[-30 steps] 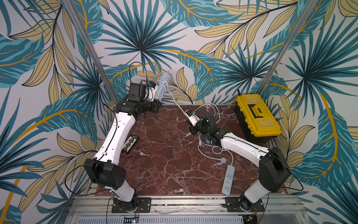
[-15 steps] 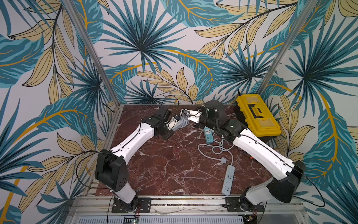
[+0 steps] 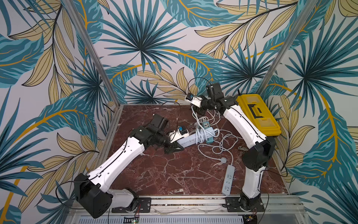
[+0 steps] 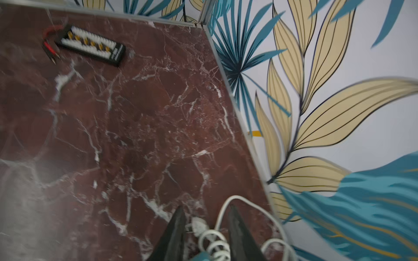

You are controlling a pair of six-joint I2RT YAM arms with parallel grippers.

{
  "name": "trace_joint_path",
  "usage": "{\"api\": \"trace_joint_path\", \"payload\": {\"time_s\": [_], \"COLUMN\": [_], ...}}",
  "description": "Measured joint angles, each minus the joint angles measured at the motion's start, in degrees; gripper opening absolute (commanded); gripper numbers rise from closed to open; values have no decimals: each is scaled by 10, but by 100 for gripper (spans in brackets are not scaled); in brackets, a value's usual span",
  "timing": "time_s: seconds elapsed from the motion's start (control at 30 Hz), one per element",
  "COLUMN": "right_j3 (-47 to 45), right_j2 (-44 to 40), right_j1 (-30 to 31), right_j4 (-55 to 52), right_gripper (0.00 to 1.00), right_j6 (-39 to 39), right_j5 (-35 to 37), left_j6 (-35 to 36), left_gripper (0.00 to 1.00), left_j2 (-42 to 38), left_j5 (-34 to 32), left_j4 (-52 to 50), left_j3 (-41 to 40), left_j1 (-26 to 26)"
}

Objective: Wrap the cord around the power strip
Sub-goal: Wrap the power cord around the power strip.

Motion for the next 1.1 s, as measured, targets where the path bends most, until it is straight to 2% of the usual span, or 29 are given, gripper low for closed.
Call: {"api": "trace_joint_path", "payload": {"time_s": [0.1, 0.27, 0.47, 0.53, 0.67, 0.77, 0.93, 1.1], "right_j3": [-95, -278, -416, -448, -486, -511, -547, -573], "right_j2": [-17, -57, -62, -62, -68, -91, -151, -228], "right_j1": [-20, -21, -19, -19, -19, -16, 11, 58], "right_j4": [83, 275, 519, 566, 609, 618, 585, 500], "right_gripper": [56, 56, 52, 44, 22, 10, 0, 0], "right_j6": [75, 221, 396, 433, 483, 510, 509, 455], "right_j5": [-60, -103, -78, -54, -12, 19, 74, 134], "left_j6": [-16, -50, -101, -124, -167, -215, -304, -308], "left_gripper": [0, 0, 0, 0, 0, 0, 0, 0], "left_j2": [0, 5, 8, 10, 20, 33, 67, 101], "left_j5": [25, 40, 32, 28, -4, -49, -138, -238], "left_j4": [0, 6, 31, 44, 70, 90, 120, 120], "left_j3": [36, 82, 88, 90, 105, 122, 138, 138], "left_j1": [2, 3, 11, 17, 29, 47, 113, 135]}}
